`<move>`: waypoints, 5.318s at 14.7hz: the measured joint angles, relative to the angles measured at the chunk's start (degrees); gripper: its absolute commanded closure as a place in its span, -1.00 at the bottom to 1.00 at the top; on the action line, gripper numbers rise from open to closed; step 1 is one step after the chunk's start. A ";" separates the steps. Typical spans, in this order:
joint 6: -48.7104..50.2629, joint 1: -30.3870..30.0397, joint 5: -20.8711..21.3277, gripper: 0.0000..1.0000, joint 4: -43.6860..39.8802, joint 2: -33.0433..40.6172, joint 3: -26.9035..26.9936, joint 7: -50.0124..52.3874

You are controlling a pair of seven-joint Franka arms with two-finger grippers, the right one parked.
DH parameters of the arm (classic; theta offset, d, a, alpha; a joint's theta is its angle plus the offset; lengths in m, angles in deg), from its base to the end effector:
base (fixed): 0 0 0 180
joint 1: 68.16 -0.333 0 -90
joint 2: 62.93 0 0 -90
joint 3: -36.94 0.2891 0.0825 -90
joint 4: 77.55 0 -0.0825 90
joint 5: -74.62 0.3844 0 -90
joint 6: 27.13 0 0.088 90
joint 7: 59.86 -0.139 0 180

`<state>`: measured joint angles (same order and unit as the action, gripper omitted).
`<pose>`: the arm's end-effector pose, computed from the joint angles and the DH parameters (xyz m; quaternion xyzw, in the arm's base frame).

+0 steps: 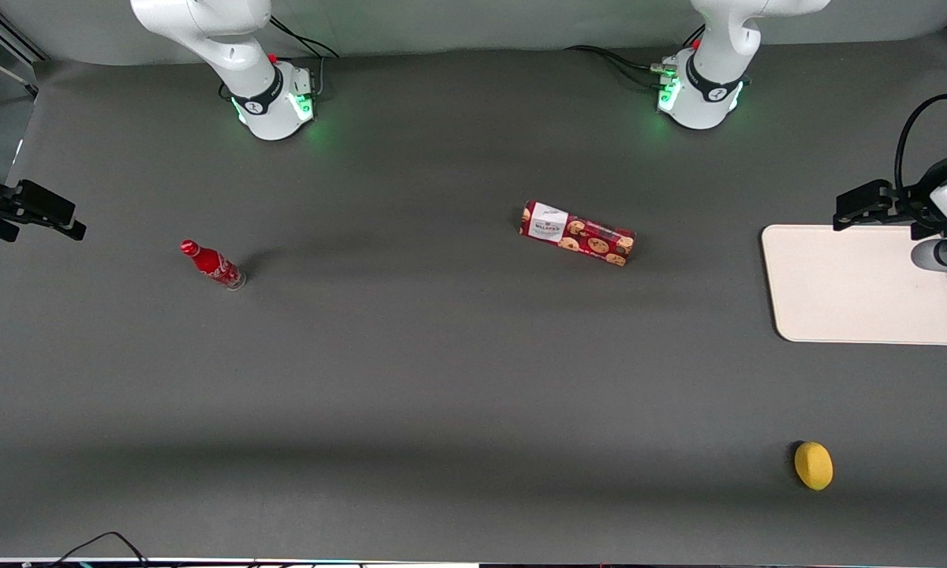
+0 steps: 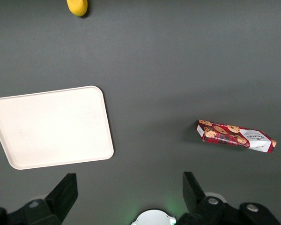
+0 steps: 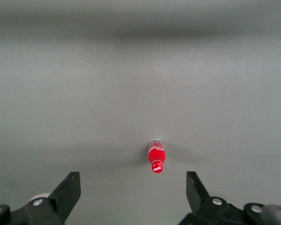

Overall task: Place red cookie box on tray
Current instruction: 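Move the left gripper over the red cookie box and lower it, then close the left gripper on the end of the red cookie box, then lift the box and carry it with the left gripper toward the tray, then lower the box onto the tray's edge with the left gripper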

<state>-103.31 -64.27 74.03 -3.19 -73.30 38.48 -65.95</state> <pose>0.5741 -0.0266 0.5695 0.9944 -0.0743 -0.0744 0.0051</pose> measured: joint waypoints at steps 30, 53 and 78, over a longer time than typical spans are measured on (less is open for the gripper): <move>-50.88 5.80 -8.93 -1.00 54.32 -0.20 -18.69 76.10; -30.41 8.33 -3.96 1.00 36.73 -2.86 -10.51 67.95; -39.88 -7.45 -3.47 1.00 9.10 -32.92 32.07 -36.19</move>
<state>-143.19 -71.73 70.56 5.91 -106.22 70.55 -102.13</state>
